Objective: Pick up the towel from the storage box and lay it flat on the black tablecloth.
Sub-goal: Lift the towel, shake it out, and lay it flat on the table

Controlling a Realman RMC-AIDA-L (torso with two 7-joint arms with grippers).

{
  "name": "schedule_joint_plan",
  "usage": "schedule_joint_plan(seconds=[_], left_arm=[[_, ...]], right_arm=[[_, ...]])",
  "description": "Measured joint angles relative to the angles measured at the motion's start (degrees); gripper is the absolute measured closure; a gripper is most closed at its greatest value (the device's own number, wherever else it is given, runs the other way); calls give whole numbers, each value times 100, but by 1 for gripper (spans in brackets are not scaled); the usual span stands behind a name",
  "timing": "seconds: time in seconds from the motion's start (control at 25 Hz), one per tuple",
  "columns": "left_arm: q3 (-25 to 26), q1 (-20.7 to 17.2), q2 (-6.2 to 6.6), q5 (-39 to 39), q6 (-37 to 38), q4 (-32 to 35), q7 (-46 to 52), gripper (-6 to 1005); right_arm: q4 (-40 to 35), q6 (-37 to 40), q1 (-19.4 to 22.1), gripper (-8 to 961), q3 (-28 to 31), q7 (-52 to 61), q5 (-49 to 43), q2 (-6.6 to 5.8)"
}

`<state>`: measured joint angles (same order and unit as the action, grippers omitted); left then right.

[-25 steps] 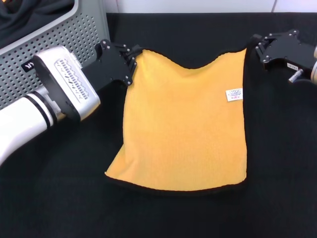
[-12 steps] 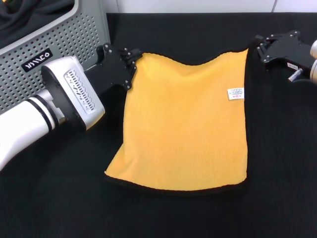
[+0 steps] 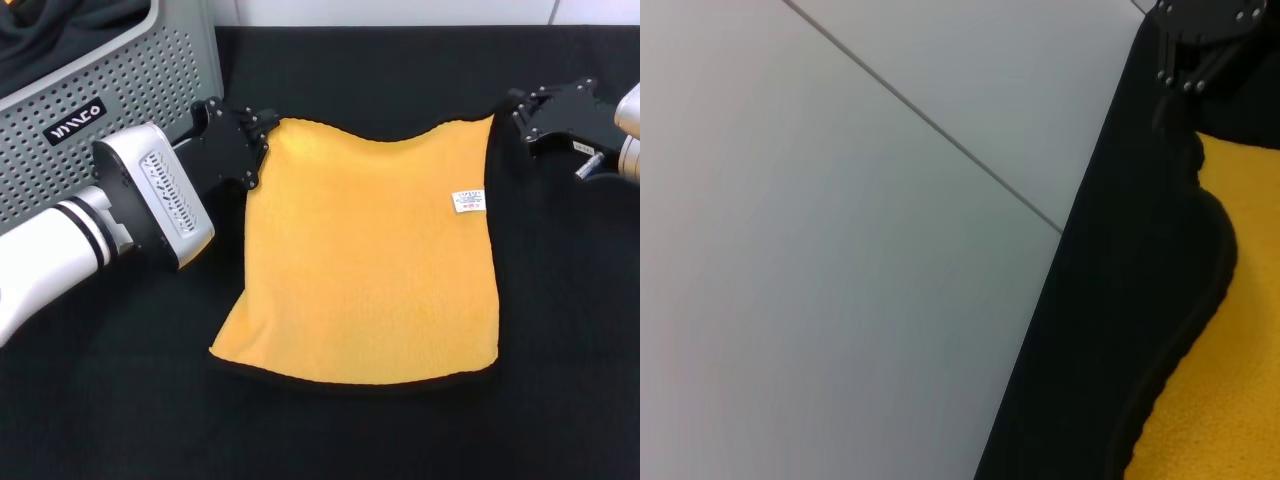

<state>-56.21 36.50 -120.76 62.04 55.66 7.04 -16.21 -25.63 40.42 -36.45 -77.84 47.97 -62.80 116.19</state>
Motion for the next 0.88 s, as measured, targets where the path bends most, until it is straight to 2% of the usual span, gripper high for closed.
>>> schedule_joint_plan(seconds=[0.44, 0.88], left_arm=[[0, 63, 0, 1, -266, -82, -388, 965], [32, 154, 0, -36, -387, -137, -417, 882]], right_arm=[[100, -7, 17, 846, -22, 37, 6, 0], [123, -189, 0, 845, -29, 25, -1, 0]])
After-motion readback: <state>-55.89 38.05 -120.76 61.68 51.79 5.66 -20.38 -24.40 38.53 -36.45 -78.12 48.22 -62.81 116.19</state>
